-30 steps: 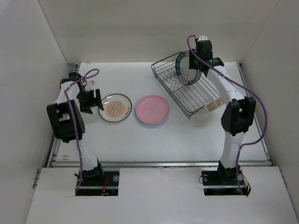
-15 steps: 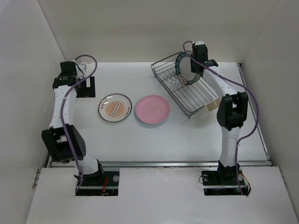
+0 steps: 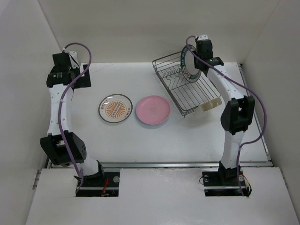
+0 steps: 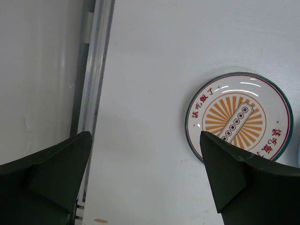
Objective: Unload the plates from the dish rack
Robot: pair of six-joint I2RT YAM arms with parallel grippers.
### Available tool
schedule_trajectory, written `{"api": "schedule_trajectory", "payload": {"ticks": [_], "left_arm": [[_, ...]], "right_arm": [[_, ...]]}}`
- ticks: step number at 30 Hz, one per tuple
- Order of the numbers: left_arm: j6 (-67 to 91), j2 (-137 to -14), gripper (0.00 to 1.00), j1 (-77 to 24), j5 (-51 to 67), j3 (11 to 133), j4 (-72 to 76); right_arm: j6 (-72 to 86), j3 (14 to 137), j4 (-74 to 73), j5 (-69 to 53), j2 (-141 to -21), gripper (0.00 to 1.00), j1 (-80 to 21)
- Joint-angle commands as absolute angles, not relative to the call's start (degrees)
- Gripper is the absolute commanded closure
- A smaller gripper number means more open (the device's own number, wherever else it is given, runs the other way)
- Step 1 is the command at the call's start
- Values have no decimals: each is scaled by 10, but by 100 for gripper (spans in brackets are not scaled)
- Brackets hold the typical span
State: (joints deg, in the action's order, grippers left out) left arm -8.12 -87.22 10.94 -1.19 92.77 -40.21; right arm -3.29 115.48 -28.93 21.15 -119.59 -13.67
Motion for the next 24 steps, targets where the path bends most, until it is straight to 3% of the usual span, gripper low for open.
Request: {"api": "schedule_trajectory", "payload": {"ticks": [1, 4, 8, 13, 16, 20, 24], "left_arm": [[-90, -860, 0, 99, 9, 925, -420], [-105, -855, 0, 85, 20, 925, -426], [-137, -850, 0, 65, 140, 930, -476], [-154, -855, 0, 21, 268, 941, -508], [-149, -867, 0, -3, 332, 941, -508], [-149, -881, 0, -44, 305, 929, -495], [-149, -893, 0, -65, 275, 901, -473]], "right_arm": [[-54, 1172, -200, 241, -1084, 100, -149], [-62, 1178, -200, 232, -1049, 100, -161], [-32, 1152, -210, 168, -1006, 100, -179], [40, 1096, -225, -87, -994, 100, -194], [54, 1052, -189, -176, -999, 100, -216], [85, 1006, -136, -357, -1035, 100, -261], [99, 987, -97, -417, -1071, 100, -295]]}}
